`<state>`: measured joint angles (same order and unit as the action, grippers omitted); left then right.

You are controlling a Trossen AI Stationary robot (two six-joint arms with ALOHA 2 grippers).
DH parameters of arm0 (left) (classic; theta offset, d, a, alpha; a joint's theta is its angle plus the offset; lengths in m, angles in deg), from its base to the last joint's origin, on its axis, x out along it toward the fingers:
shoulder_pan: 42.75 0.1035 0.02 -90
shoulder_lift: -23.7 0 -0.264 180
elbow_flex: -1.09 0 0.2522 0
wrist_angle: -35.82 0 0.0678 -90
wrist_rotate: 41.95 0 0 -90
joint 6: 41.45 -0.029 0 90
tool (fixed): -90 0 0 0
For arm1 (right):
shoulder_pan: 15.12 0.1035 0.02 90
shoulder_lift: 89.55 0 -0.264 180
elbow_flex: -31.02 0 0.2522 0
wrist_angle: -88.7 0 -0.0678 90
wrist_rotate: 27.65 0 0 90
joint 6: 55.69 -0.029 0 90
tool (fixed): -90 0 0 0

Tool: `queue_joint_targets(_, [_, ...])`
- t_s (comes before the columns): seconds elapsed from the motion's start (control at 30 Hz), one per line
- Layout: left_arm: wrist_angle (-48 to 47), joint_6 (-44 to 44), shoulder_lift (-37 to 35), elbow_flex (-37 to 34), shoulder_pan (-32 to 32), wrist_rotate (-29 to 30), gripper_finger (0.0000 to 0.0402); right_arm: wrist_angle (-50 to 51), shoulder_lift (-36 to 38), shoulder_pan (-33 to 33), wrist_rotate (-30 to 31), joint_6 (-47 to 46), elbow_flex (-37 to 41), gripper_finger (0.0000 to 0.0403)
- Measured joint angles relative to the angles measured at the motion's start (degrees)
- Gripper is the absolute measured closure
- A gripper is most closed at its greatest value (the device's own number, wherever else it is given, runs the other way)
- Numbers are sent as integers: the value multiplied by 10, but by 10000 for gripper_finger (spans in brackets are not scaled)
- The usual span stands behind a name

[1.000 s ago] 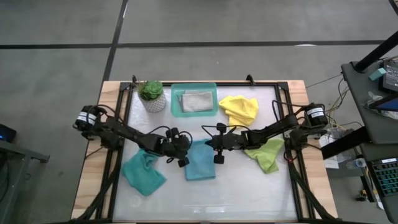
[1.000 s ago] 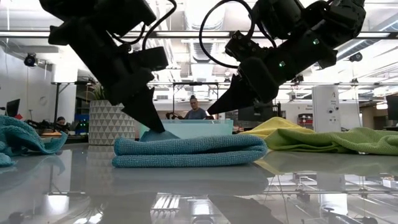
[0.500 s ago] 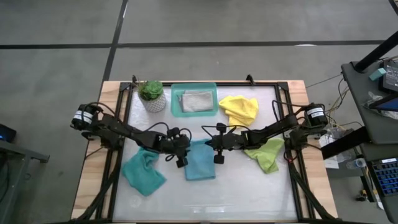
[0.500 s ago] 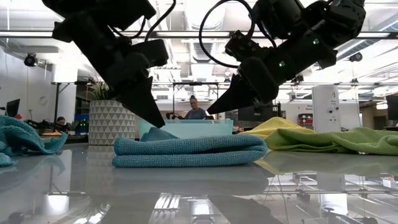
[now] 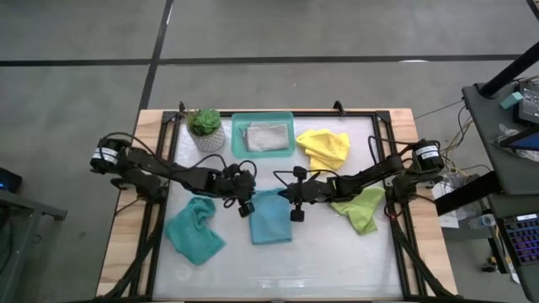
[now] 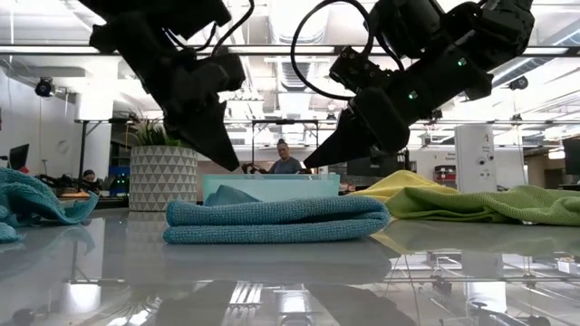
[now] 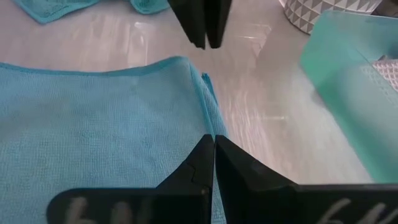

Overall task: Fold microfiber towels
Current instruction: Fold the blue microfiber cloth

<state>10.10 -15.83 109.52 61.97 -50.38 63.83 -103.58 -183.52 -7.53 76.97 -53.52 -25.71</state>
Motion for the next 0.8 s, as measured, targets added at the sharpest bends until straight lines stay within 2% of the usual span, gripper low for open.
queue_joint_targets(0.27, [27, -6, 41, -11, 2, -39, 255, -3, 0, 0, 0, 1, 3, 394])
queue_joint_targets(0.37, [31, -9, 48, -9, 1, -54, 240, -4, 0, 0, 0, 1, 4, 394])
queue_joint_targets(0.57, [31, -17, 47, -3, 1, -58, 262, -8, 0, 0, 0, 0, 6, 394])
queue_joint_targets(0.8, [35, -21, 47, -2, 0, -62, 329, -14, 0, 0, 0, 0, 8, 394])
